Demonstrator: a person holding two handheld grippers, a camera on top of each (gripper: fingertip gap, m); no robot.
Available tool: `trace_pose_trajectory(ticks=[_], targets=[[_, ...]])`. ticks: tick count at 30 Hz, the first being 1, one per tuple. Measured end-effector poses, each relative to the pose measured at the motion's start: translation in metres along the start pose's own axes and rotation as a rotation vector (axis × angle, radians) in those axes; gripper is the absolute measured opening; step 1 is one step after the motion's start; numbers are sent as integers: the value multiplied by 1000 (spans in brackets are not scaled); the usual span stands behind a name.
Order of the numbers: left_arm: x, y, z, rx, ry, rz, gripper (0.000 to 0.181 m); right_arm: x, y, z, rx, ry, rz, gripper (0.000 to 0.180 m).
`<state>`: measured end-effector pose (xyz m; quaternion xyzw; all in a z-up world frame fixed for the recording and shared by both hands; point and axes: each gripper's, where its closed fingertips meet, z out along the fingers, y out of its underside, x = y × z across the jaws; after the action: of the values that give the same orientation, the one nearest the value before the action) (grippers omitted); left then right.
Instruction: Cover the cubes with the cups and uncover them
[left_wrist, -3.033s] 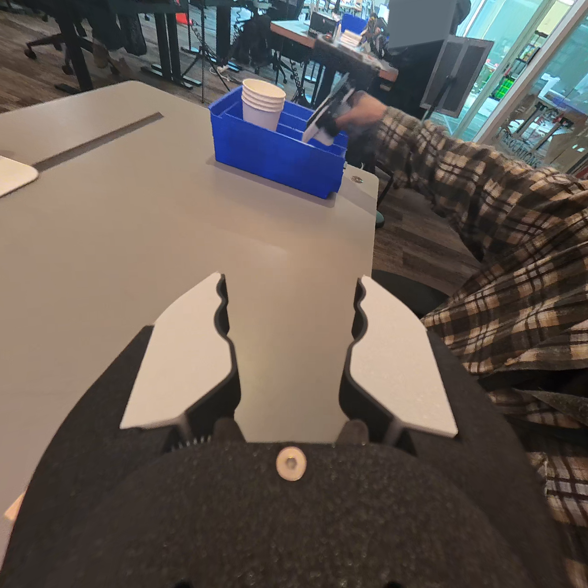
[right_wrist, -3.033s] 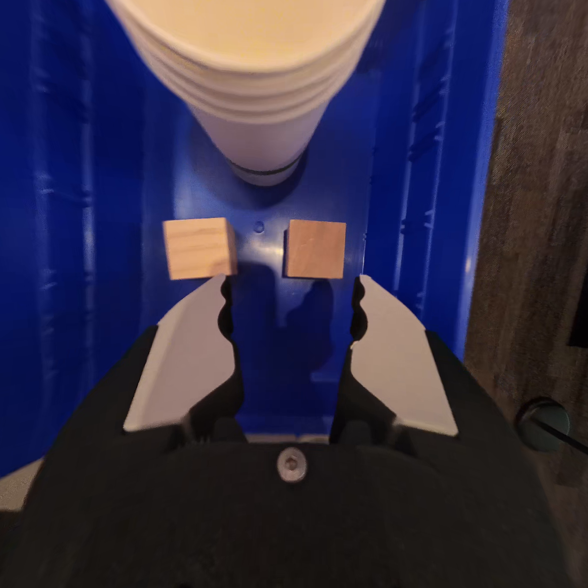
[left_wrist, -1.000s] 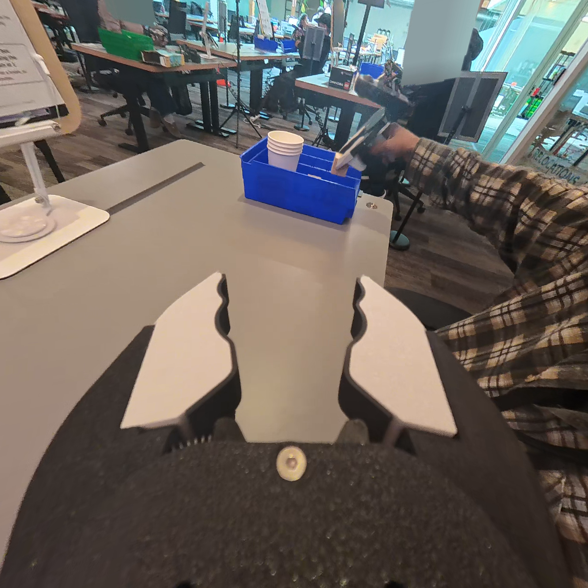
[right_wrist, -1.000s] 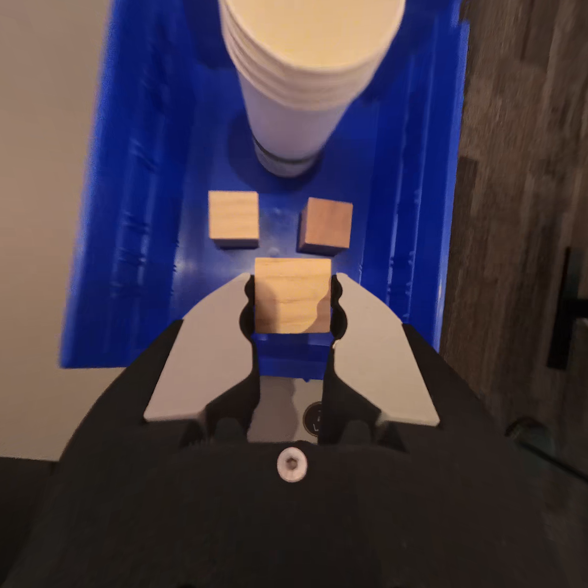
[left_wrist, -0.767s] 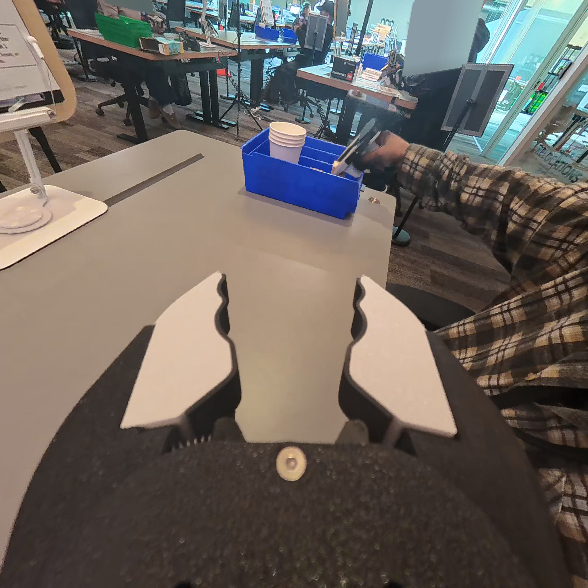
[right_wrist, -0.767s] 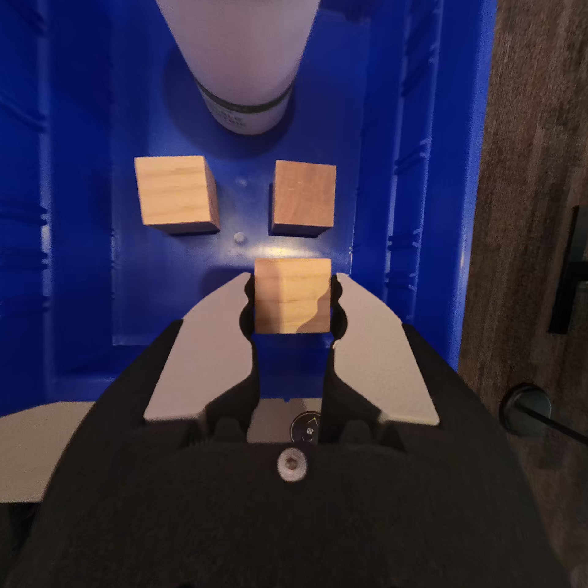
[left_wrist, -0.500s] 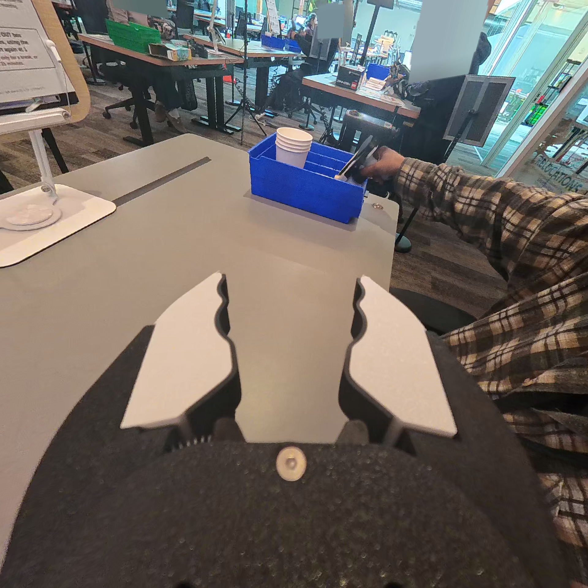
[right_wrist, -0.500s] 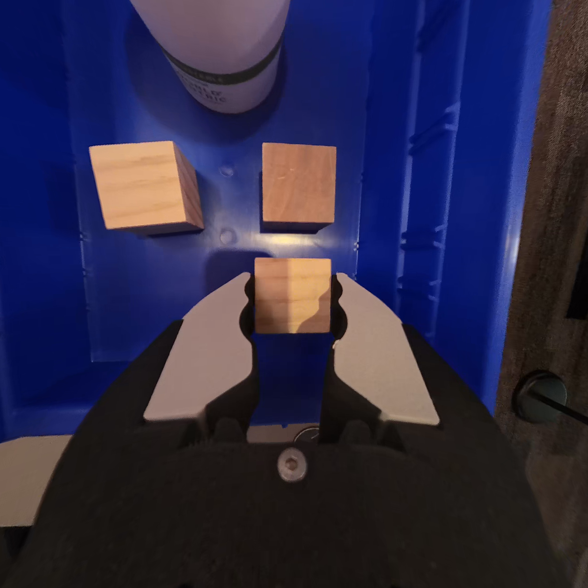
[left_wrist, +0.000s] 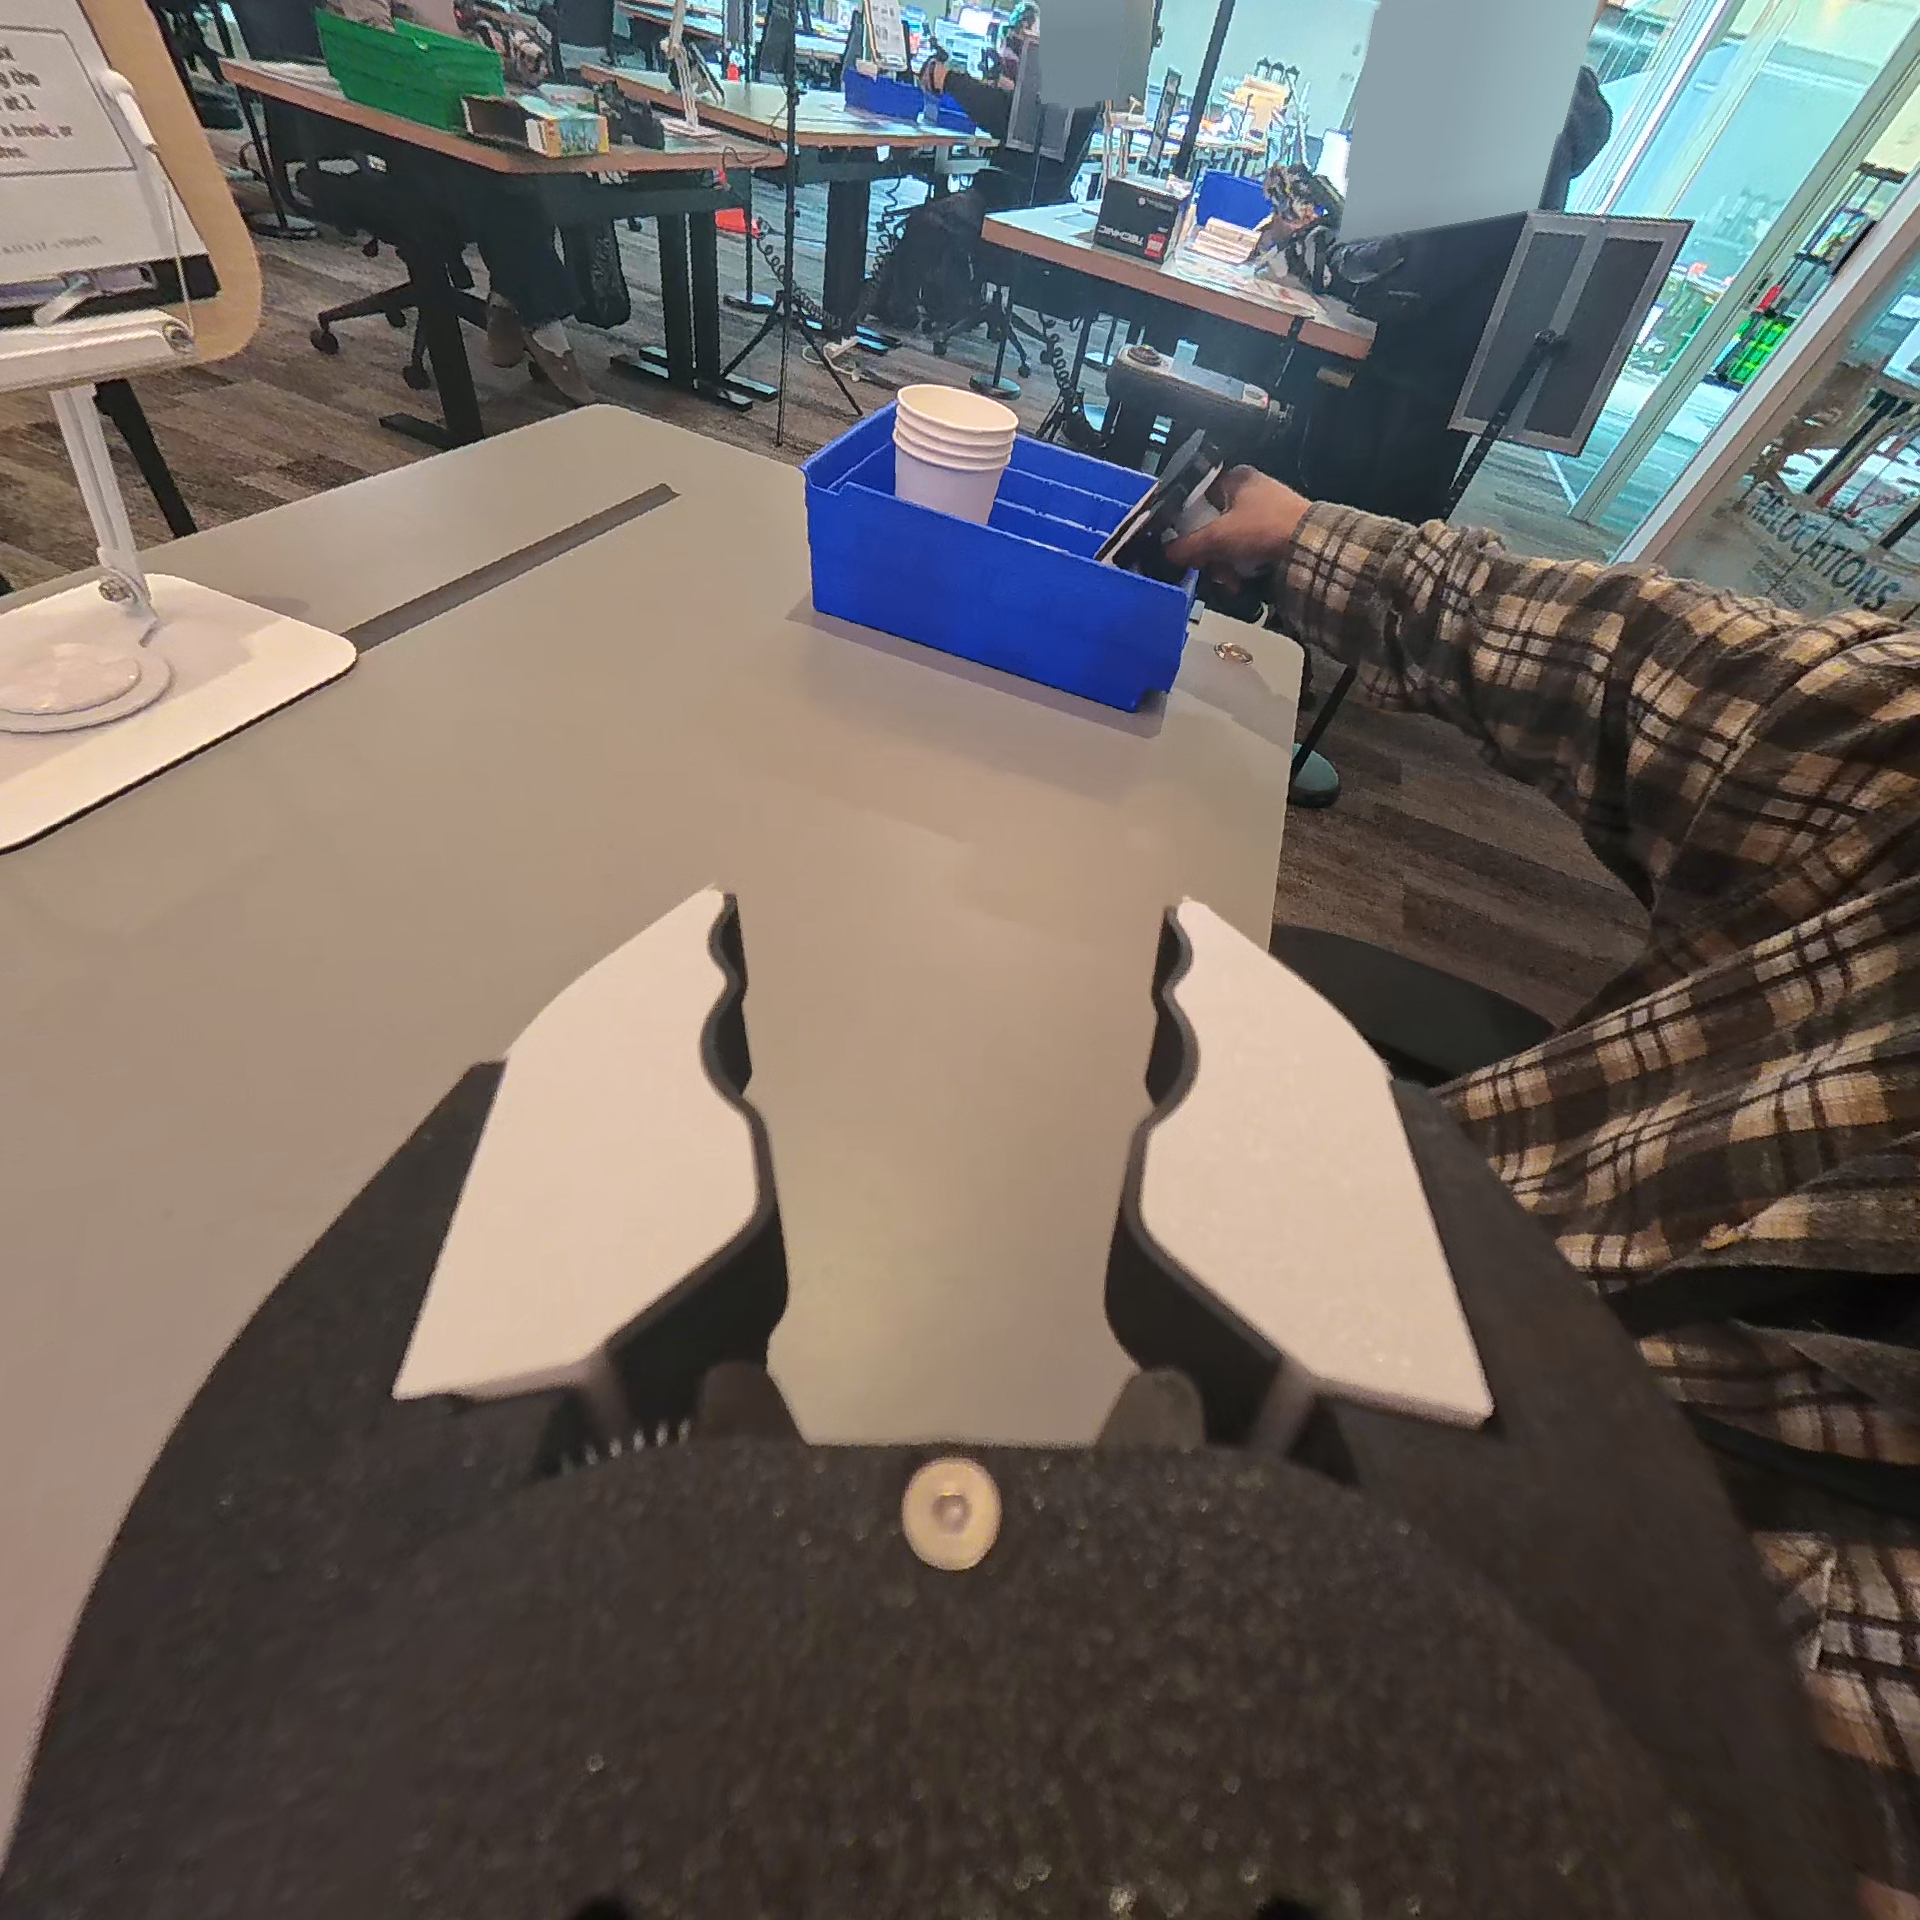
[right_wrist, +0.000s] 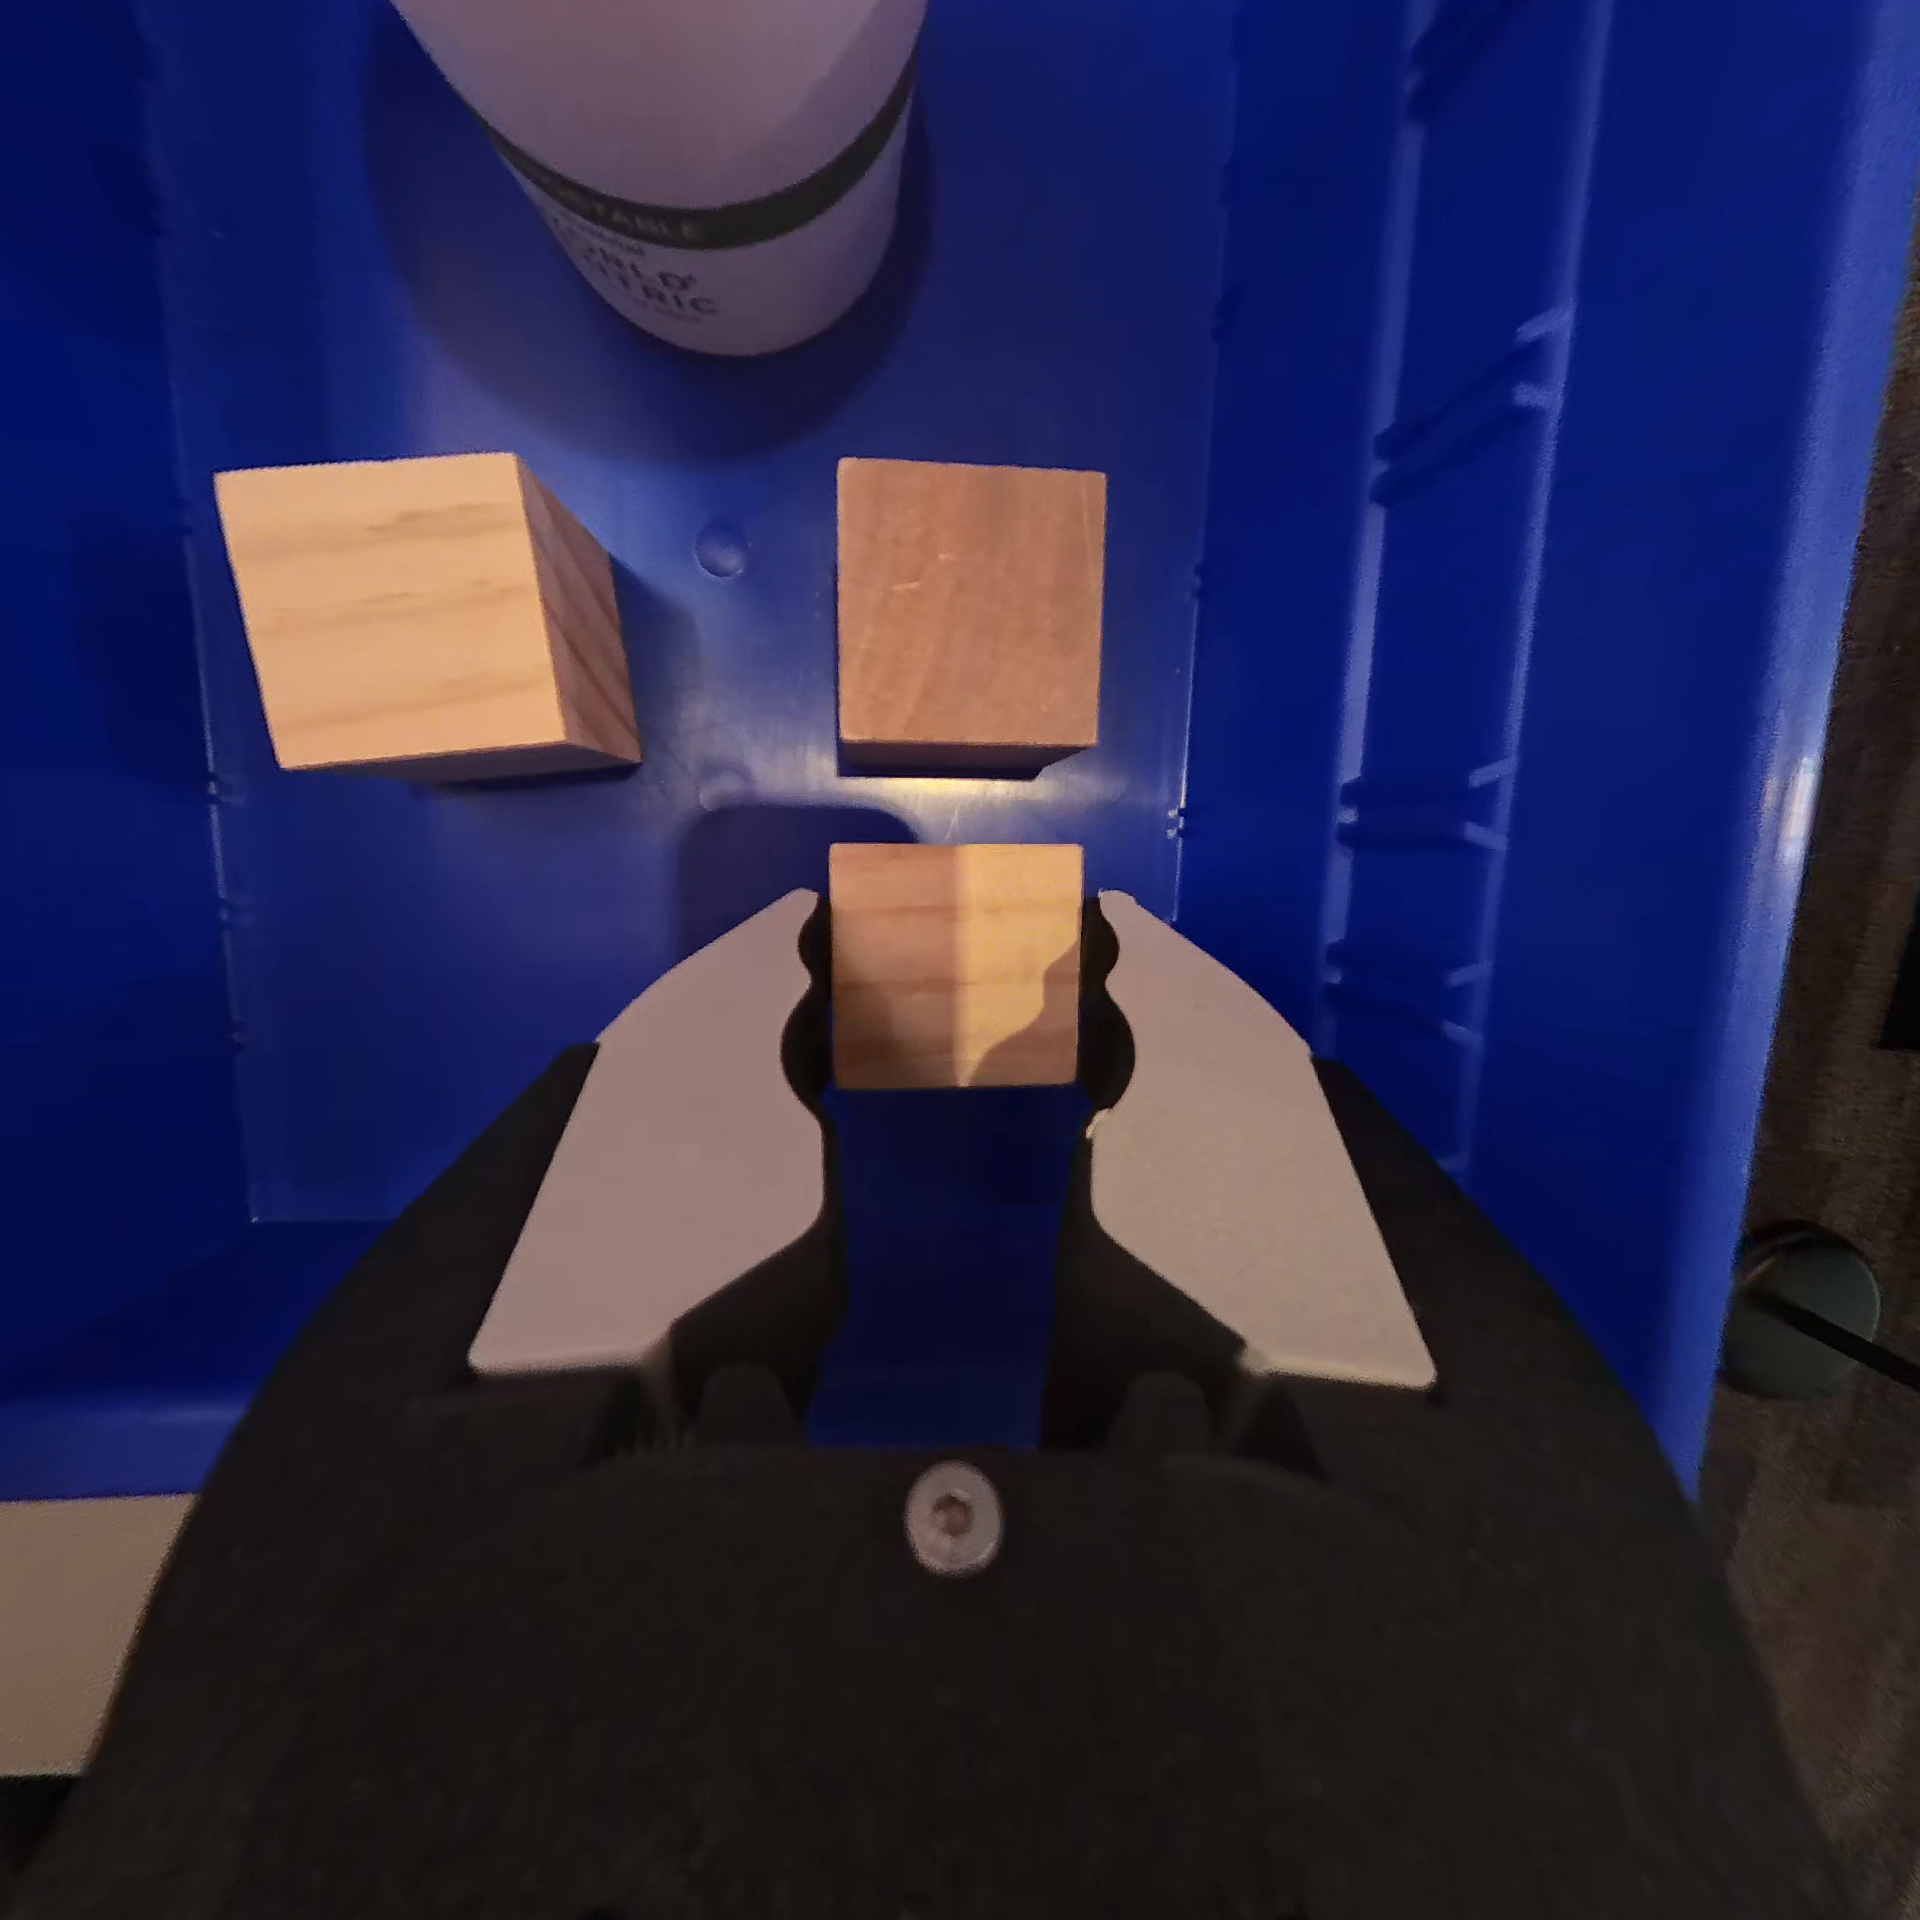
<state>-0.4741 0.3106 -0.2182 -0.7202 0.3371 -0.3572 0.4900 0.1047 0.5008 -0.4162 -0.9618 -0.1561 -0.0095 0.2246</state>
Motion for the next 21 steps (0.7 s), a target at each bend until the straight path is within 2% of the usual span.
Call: trace_pose_trajectory(ticks=[6,7,9,12,17,21], targets=[[0,-1,-2,7,-2,0,74,0,1,-1,-2,4,-4,45],[0,-2,-2,8,-2,0,74,1,1,-1,-3,10,-5,49],[1,-2,-3,8,-3,2,75,1,2,-2,-7,19,-8,69],[1,-4,-6,18,-6,8,74,-2,0,-11,19,8,-8,83],[-2,-11,-20,51,-32,9,74,-14,-16,-53,80,23,-61,92],[-8,-21,-44,109,-77,12,74,-45,-63,-115,206,86,-172,92]])
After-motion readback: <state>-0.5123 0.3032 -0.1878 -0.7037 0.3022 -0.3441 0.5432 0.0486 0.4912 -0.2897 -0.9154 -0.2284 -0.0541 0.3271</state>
